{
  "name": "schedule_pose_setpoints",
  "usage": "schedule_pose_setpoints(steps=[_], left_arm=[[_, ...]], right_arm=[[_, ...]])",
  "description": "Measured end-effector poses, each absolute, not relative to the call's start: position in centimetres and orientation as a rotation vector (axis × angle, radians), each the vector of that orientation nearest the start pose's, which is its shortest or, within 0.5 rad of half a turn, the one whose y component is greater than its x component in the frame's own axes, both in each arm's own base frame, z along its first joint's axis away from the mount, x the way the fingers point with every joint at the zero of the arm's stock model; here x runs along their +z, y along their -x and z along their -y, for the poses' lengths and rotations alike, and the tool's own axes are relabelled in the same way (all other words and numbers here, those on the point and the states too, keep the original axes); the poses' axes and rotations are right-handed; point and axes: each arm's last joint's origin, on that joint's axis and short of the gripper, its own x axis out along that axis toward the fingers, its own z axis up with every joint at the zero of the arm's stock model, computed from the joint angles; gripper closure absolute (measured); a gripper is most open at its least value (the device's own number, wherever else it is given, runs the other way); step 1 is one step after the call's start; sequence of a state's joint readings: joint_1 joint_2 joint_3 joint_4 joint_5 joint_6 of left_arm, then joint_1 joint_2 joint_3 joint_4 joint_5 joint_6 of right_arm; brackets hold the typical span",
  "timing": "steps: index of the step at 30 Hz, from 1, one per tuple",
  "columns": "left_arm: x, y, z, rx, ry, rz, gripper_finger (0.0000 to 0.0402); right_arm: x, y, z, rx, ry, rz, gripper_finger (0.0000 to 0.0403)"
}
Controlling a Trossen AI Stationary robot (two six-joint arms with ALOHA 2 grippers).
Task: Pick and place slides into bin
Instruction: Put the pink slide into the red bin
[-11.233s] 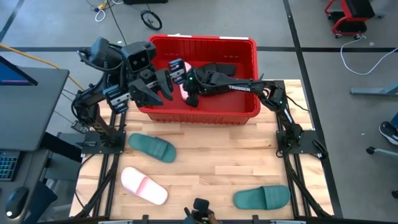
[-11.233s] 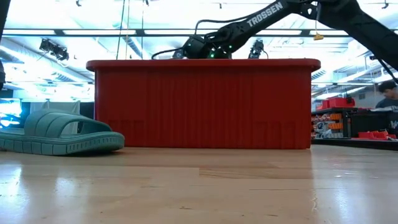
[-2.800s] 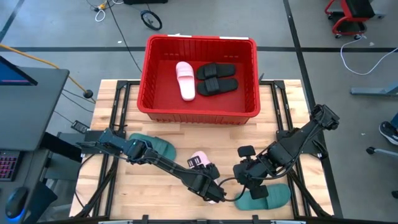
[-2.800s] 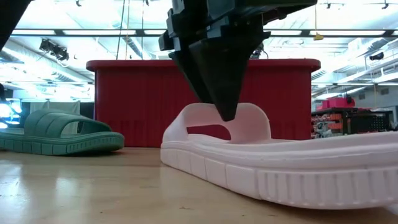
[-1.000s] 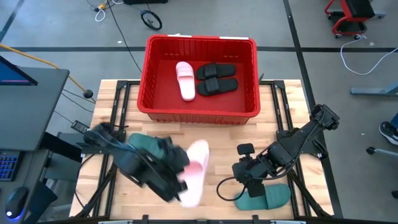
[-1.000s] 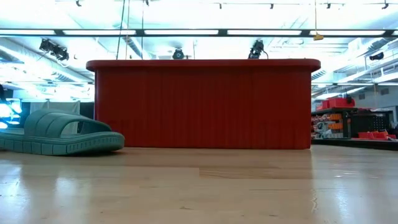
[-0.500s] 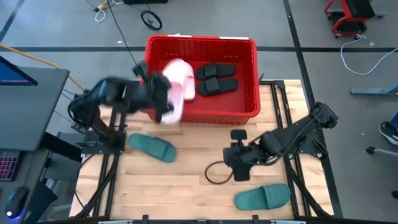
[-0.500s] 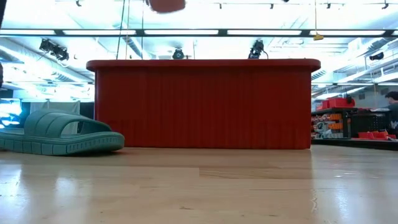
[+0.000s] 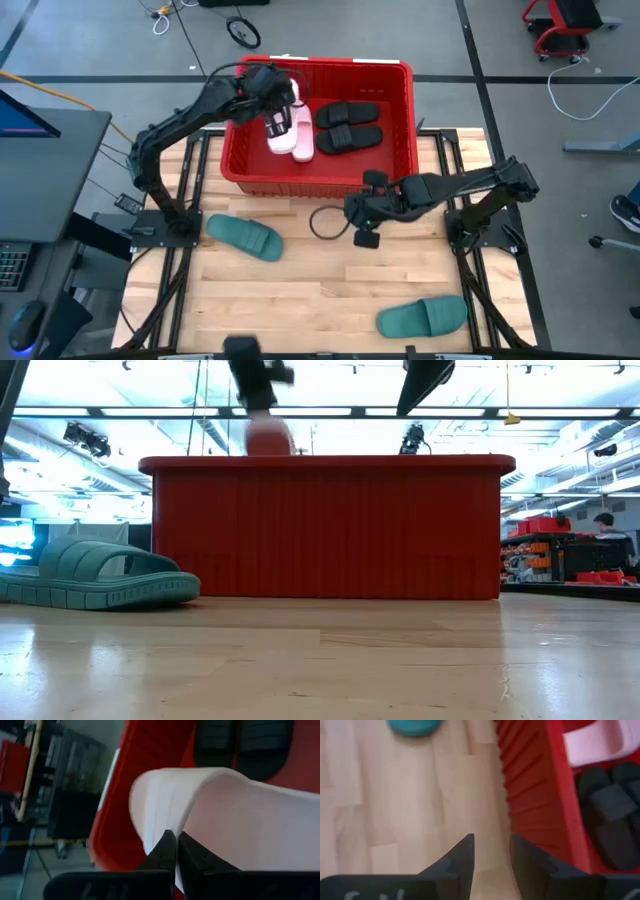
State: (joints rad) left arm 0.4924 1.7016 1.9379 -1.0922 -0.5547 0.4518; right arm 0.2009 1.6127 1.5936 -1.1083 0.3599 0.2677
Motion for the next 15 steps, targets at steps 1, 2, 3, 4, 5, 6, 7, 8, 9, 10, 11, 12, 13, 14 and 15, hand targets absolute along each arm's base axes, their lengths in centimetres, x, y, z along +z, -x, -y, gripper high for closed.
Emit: schedule_pose_setpoints(steps=[1, 2, 3, 4, 5, 6, 7, 8, 9, 10, 11, 12, 13, 14, 15], left_arm=[[40.1, -29.4, -18.3, 0.749, -0.42, -1.095, 0.0394], [39.1, -29.5, -19.2, 0.745, -0.427, -1.096, 0.0394], [38.1, -29.4, -20.0, 0.748, -0.435, -1.11, 0.0394], [37.2, -29.2, -20.8, 0.752, -0.444, -1.128, 0.0394], [36.3, -29.0, -21.6, 0.765, -0.445, -1.14, 0.0395], [35.5, -28.7, -22.3, 0.778, -0.443, -1.149, 0.0395], [34.7, -28.3, -23.0, 0.792, -0.431, -1.16, 0.0395], [34.0, -27.8, -23.7, 0.799, -0.414, -1.176, 0.0395], [33.2, -27.3, -24.3, 0.8, -0.395, -1.19, 0.0395], [32.6, -26.9, -24.8, 0.798, -0.376, -1.198, 0.0395], [32.0, -26.5, -25.2, 0.797, -0.36, -1.199, 0.0395], [31.5, -26.2, -25.6, 0.8, -0.347, -1.204, 0.0395], [31.0, -25.9, -25.9, 0.803, -0.334, -1.213, 0.0395], [30.6, -25.6, -26.1, 0.805, -0.326, -1.222, 0.0395], [30.1, -25.5, -26.2, 0.804, -0.325, -1.225, 0.0395]], right_arm=[[33.7, -31.4, -5.0, -0.295, 0.067, -1.054, 0.0275], [33.7, -31.4, -4.6, -0.305, 0.061, -1.055, 0.0275], [33.7, -31.5, -4.4, -0.312, 0.057, -1.055, 0.0275], [33.7, -31.5, -4.1, -0.317, 0.054, -1.056, 0.0275], [33.7, -31.5, -3.9, -0.322, 0.052, -1.056, 0.0275], [33.7, -31.6, -3.8, -0.324, 0.054, -1.057, 0.0275], [33.7, -31.6, -3.6, -0.325, 0.056, -1.059, 0.0275], [33.7, -31.6, -3.5, -0.327, 0.057, -1.06, 0.0275], [33.7, -31.6, -3.4, -0.331, 0.055, -1.06, 0.0275], [33.7, -31.6, -3.2, -0.335, 0.053, -1.06, 0.0275], [33.7, -31.6, -3.1, -0.338, 0.051, -1.06, 0.0275], [33.7, -31.6, -3.0, -0.342, 0.049, -1.061, 0.0275], [33.7, -31.7, -2.9, -0.343, 0.047, -1.06, 0.0275], [33.7, -31.7, -2.8, -0.347, 0.045, -1.061, 0.0275], [33.7, -31.7, -2.7, -0.349, 0.044, -1.061, 0.0275]])
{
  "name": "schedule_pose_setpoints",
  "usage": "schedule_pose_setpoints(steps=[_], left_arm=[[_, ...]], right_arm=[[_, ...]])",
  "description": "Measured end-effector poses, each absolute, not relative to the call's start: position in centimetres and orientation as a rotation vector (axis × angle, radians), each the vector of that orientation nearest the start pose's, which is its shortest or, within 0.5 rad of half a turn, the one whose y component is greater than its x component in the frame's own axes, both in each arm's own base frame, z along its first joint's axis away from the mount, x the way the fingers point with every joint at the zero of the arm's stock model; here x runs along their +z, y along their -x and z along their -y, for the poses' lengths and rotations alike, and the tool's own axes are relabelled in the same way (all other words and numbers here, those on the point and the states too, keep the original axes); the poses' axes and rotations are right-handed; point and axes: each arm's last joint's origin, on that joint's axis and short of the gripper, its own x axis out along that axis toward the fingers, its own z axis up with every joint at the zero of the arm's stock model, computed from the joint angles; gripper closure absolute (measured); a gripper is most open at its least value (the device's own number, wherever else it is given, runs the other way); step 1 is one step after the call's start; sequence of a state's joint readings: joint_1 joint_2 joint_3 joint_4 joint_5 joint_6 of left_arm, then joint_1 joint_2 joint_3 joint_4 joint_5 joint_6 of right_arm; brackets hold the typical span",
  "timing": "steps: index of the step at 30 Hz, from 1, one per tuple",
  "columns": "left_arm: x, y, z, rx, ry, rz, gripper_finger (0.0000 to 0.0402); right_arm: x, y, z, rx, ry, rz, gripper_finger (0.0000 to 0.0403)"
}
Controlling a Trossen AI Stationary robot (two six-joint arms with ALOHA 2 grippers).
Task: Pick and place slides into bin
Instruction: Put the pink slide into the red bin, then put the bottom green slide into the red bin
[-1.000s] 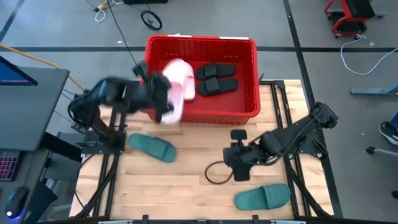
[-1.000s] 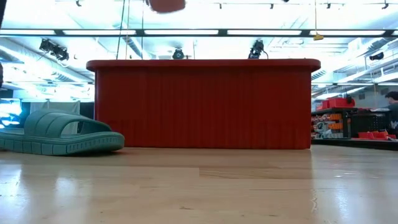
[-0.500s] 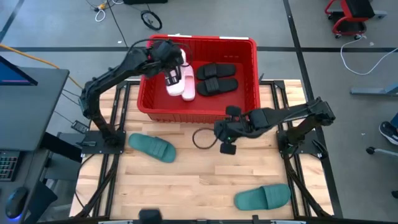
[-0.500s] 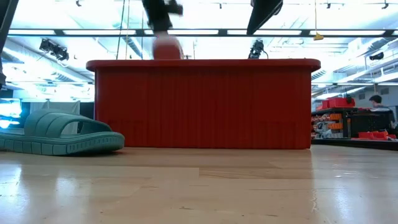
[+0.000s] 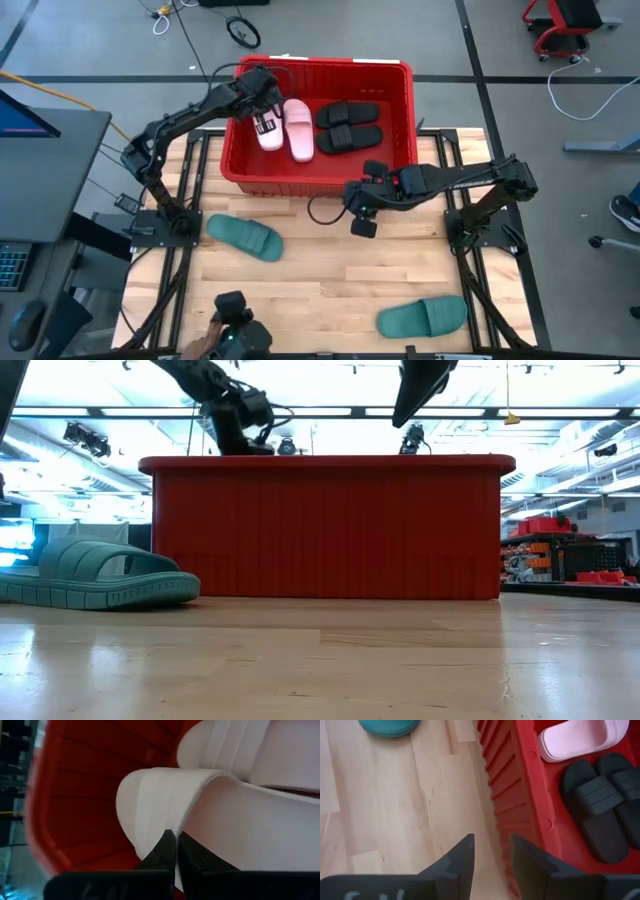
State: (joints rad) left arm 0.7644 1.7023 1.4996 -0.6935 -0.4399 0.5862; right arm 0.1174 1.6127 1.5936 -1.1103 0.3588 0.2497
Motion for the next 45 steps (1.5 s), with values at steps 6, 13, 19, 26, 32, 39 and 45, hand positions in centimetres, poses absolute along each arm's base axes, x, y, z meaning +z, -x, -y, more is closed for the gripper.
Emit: schedule_pose_setpoints(steps=[6, 13, 19, 26, 32, 39, 45], left_arm=[[27.9, -25.2, -26.9, 0.763, -0.348, -1.186, 0.0395], [24.5, -23.9, -27.1, 0.741, -0.308, -1.227, 0.0395], [22.2, -22.8, -27.4, 0.782, -0.312, -1.222, 0.0387], [22.3, -23.1, -28.0, 0.84, -0.327, -1.122, 0.0343], [22.3, -23.1, -28.0, 0.837, -0.328, -1.125, 0.0309], [22.3, -23.1, -28.0, 0.845, -0.316, -1.117, 0.0267], [22.7, -24.4, -27.1, 0.878, -0.22, -1.047, 0.0237]], right_arm=[[33.8, -31.9, -2.1, -0.365, 0.028, -1.043, 0.0275], [34.2, -32.6, -2.2, -0.359, 0.004, -0.957, 0.0275], [34.8, -33.5, -2.3, -0.335, 0.005, -0.849, 0.0275], [35.4, -34.2, -2.4, -0.312, 0.014, -0.756, 0.0275], [35.5, -34.3, -2.4, -0.32, -0.008, -0.75, 0.0275], [35.5, -34.3, -2.4, -0.325, -0.018, -0.748, 0.0275], [35.5, -34.3, -2.4, -0.327, -0.025, -0.748, 0.0275]])
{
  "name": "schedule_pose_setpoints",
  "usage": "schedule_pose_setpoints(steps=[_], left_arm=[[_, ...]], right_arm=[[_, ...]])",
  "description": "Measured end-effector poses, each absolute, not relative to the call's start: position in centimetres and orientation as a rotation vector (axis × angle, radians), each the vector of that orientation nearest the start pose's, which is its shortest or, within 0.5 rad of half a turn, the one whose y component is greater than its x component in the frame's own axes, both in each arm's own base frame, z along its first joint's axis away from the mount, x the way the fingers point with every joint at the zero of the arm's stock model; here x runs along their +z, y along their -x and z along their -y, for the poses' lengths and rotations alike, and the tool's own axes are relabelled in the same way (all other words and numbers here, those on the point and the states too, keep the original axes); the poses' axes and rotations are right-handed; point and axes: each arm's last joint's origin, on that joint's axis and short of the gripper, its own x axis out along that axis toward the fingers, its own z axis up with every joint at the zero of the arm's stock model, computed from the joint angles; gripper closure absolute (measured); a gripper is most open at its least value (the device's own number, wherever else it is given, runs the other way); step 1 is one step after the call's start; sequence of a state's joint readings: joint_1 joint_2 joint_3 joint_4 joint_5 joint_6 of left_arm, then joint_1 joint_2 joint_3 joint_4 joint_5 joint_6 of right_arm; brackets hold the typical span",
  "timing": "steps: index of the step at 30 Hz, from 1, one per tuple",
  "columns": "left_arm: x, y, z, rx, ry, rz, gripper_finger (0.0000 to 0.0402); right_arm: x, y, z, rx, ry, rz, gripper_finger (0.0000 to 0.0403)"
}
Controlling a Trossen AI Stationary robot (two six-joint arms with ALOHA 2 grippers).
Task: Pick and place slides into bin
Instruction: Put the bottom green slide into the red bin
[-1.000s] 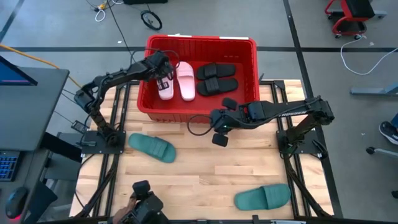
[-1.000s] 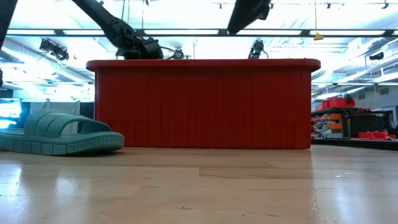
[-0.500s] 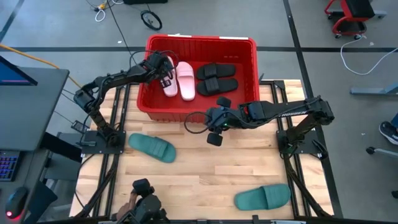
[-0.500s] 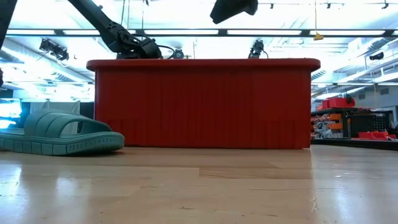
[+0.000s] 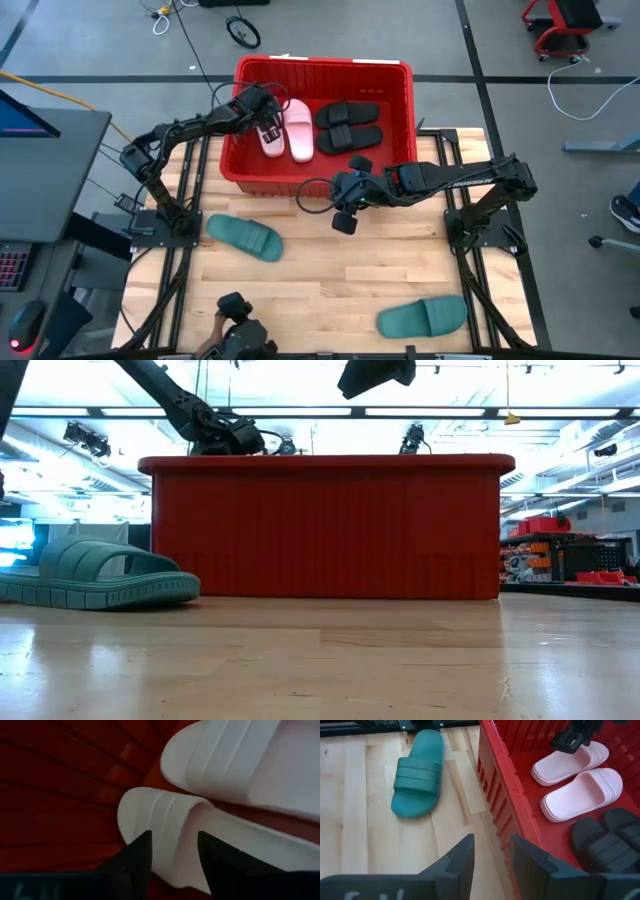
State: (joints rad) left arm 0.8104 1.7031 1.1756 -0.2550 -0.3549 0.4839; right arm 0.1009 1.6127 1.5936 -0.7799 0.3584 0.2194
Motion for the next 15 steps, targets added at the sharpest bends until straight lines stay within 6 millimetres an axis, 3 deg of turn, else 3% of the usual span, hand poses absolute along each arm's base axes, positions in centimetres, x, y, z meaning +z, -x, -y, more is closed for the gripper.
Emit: schedule_pose_setpoints(steps=[6, 11, 15], left_arm=[[26.5, -27.3, -25.6, 0.842, -0.22, -0.981, 0.0224], [32.8, -29.6, -23.6, 0.813, -0.209, -0.895, 0.0227], [38.5, -30.9, -20.9, 0.775, -0.238, -0.789, 0.0233]], right_arm=[[35.3, -34.1, -2.5, -0.375, -0.135, -0.753, 0.0275], [34.6, -33.2, -3.4, -0.439, -0.274, -0.821, 0.0275], [34.1, -32.2, -5.3, -0.439, -0.358, -0.903, 0.0275]])
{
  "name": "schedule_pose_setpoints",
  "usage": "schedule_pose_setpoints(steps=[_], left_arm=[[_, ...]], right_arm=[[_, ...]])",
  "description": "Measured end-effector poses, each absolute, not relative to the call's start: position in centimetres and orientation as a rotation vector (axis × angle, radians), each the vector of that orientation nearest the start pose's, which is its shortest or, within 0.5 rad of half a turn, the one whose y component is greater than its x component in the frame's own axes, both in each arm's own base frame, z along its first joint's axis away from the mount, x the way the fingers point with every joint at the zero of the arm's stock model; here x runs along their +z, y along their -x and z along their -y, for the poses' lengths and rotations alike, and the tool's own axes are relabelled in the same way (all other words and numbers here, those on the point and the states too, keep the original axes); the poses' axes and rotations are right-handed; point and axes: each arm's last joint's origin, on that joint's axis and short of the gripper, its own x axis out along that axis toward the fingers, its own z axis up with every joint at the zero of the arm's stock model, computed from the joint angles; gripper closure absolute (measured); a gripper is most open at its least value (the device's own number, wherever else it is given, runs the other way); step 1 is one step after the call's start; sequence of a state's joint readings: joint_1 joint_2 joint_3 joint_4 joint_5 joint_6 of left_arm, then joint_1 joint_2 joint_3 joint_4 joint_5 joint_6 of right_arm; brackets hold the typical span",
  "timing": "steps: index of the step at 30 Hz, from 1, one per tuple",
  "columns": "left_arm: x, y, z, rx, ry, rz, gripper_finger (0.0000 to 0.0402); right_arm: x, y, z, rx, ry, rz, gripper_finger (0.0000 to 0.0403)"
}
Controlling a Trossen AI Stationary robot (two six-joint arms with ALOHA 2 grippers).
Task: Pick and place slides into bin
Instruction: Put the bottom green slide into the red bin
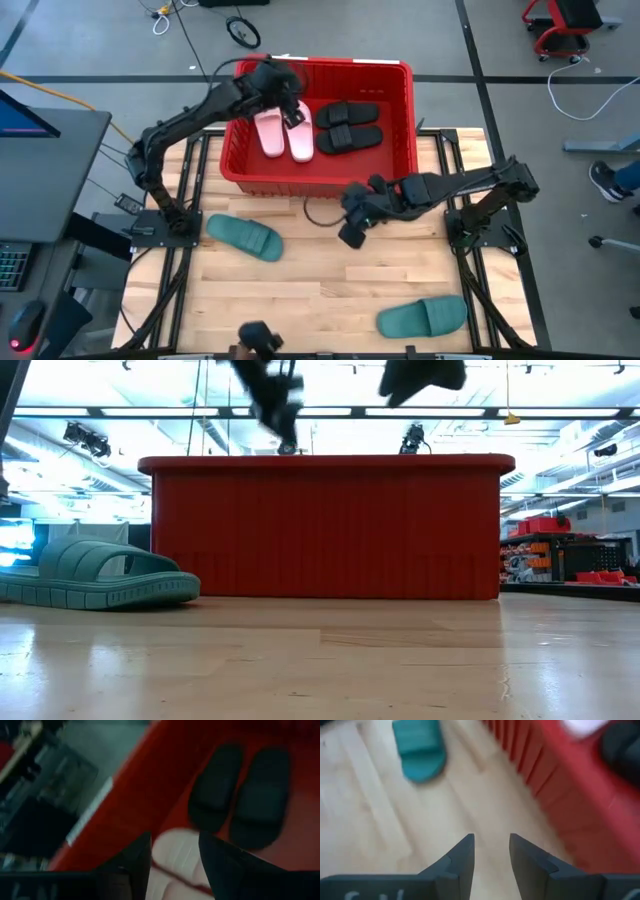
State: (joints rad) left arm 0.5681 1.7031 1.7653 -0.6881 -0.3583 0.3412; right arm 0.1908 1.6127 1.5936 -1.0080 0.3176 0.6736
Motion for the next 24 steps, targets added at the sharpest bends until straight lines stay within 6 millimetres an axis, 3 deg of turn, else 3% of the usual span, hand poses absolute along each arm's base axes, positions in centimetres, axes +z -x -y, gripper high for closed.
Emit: schedule_pose_setpoints(steps=[5, 11, 17, 21, 24], left_arm=[[44.6, -31.4, -16.6, 0.719, -0.217, -0.624, 0.0236], [49.3, -31.3, -10.9, 0.619, -0.134, -0.467, 0.0239], [50.6, -31.8, -5.7, 0.495, -0.017, -0.381, 0.0246], [50.5, -32.2, -2.8, 0.425, 0.061, -0.362, 0.025], [50.5, -32.3, -0.9, 0.379, 0.109, -0.351, 0.025]], right_arm=[[32.5, -30.9, -8.7, -0.437, -0.42, -0.984, 0.0275], [29.0, -28.4, -13.5, -0.39, -0.628, -1.183, 0.0275], [26.5, -24.1, -19.5, -0.41, -0.854, -1.398, 0.0275], [26.1, -20.9, -23.0, -0.411, -0.942, -1.527, 0.0275], [26.1, -19.0, -24.5, -0.454, -0.952, -1.504, 0.0275]])
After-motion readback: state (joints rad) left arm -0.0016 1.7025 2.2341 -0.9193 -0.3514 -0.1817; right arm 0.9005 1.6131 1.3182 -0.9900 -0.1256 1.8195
